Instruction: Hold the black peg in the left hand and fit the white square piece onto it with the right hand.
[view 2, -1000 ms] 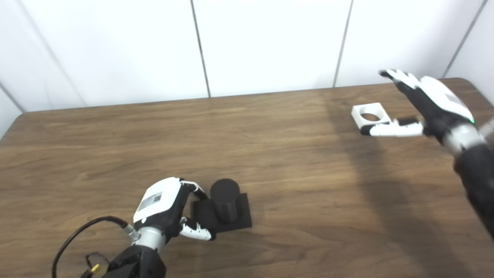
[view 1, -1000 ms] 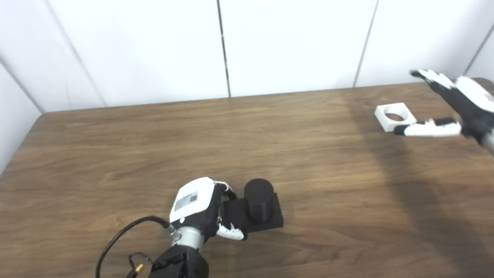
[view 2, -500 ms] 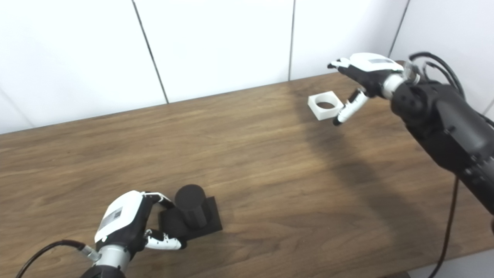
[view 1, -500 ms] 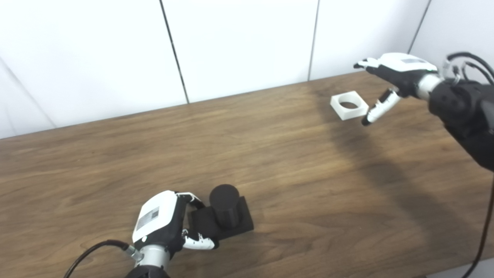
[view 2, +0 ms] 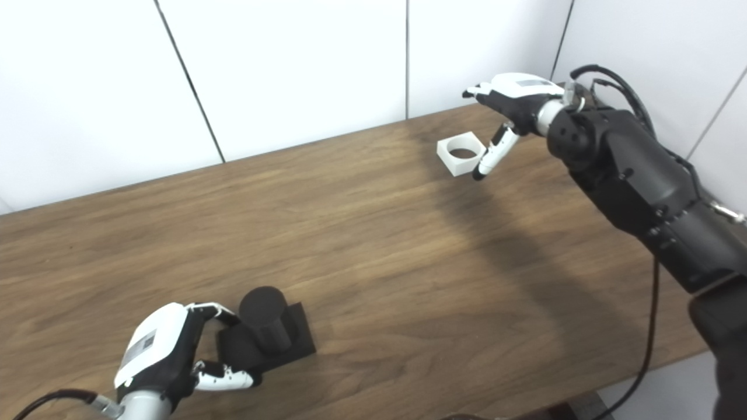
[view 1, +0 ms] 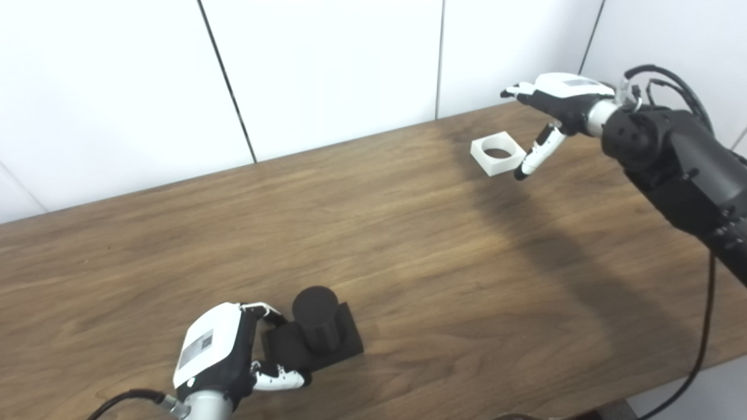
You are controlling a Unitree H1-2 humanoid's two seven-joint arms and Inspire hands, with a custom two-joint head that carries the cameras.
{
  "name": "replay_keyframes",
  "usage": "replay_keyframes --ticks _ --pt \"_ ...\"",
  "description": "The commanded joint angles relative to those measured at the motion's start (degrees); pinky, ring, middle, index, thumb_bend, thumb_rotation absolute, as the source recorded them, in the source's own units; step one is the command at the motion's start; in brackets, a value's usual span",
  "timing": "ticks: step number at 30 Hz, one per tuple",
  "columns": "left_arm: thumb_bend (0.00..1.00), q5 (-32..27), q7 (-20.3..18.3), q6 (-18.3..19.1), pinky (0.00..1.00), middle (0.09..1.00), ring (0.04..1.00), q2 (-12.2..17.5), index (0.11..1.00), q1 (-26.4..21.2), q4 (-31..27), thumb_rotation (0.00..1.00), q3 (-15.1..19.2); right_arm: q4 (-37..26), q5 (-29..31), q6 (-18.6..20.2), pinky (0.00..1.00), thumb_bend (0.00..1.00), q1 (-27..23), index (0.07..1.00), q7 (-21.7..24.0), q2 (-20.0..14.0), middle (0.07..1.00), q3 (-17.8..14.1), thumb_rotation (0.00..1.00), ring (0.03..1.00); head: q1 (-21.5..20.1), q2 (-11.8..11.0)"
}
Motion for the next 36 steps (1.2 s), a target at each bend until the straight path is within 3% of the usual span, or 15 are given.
replay_keyframes --ticks 1,16,27,36 --pt "0.52 1.0 -0.1 -0.2 0.97 0.794 0.92 0.6 0.482 0.6 -1.3 0.05 0.5 -0.4 -1.3 -0.5 1.0 1.0 -4.0 0.962 -0.2 -1.5 1.0 -0.8 0.29 1.0 0.0 -0.1" --pt "0.52 1.7 -0.5 -0.7 0.97 0.799 0.922 0.4 0.483 1.3 -2.2 0.05 0.4 6.9 -1.8 -3.2 1.0 0.96 -7.8 0.889 -1.7 0.9 0.947 0.3 0.24 0.998 2.5 -0.4" --pt "0.52 1.2 0.3 -1.1 0.96 0.795 0.916 0.4 0.483 2.0 -1.9 0.05 0.2 16.0 -5.7 -5.1 1.0 0.99 -12.0 0.837 -3.1 4.7 0.936 5.0 0.24 0.989 2.4 -0.7" --pt "0.52 0.8 0.1 -1.2 0.97 0.797 0.919 0.4 0.483 2.4 -2.3 0.05 0.3 22.5 -7.2 -5.0 1.0 1.0 -14.5 0.862 -2.8 7.4 0.954 8.3 0.26 1.0 2.3 -0.7"
